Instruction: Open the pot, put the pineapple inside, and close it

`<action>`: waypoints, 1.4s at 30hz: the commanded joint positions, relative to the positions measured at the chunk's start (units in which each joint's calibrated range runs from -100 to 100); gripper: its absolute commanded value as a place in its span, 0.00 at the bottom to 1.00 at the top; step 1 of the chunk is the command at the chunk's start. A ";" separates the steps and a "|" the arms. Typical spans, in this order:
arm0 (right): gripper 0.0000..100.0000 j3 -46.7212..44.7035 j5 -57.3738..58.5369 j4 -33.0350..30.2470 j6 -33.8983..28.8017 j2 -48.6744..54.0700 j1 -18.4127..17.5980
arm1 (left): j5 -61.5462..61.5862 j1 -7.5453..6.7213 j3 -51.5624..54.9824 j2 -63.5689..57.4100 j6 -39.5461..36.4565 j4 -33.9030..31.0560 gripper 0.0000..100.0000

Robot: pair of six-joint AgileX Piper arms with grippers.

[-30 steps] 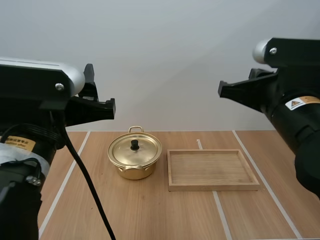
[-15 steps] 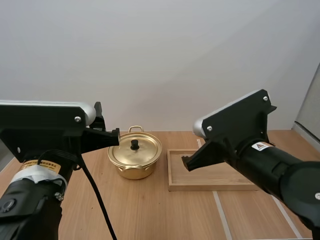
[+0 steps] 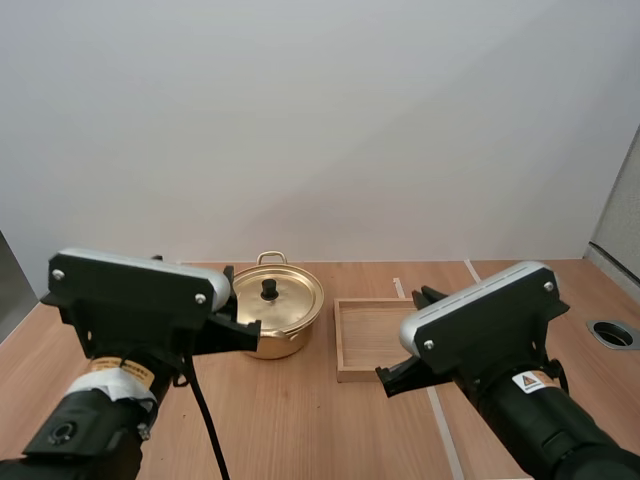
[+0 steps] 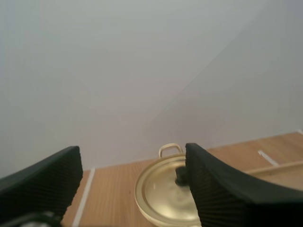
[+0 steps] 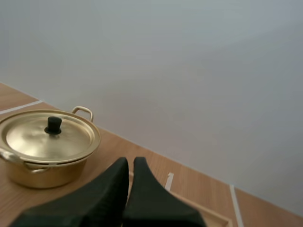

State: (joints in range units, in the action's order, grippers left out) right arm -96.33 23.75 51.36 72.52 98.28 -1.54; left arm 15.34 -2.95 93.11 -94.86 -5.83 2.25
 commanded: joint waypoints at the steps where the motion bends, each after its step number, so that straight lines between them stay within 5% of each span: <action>1: 0.09 -3.67 -4.85 0.59 -2.63 0.57 0.39 | -3.44 -0.06 4.47 -1.90 -2.71 -0.66 1.00; 8: 0.09 -3.67 -13.13 0.58 -11.16 1.54 2.18 | 1.16 0.29 6.89 -4.22 -3.85 -0.94 1.00; 16: 0.09 -3.67 1.39 -5.63 -14.85 1.72 2.71 | 8.11 2.22 6.89 -5.14 -10.69 -1.94 1.00; 28: 0.09 -3.67 3.72 -13.36 -27.29 1.72 3.45 | 15.92 2.29 6.89 -5.14 -13.46 -3.17 1.00; 42: 0.09 -3.67 9.31 -15.09 -29.39 1.72 3.55 | 15.92 2.22 6.89 -5.14 -13.46 -3.14 1.00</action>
State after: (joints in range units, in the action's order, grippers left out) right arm -100.00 32.49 36.65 44.13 99.58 1.62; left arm 31.28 -0.74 100.00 -99.58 -18.61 -0.31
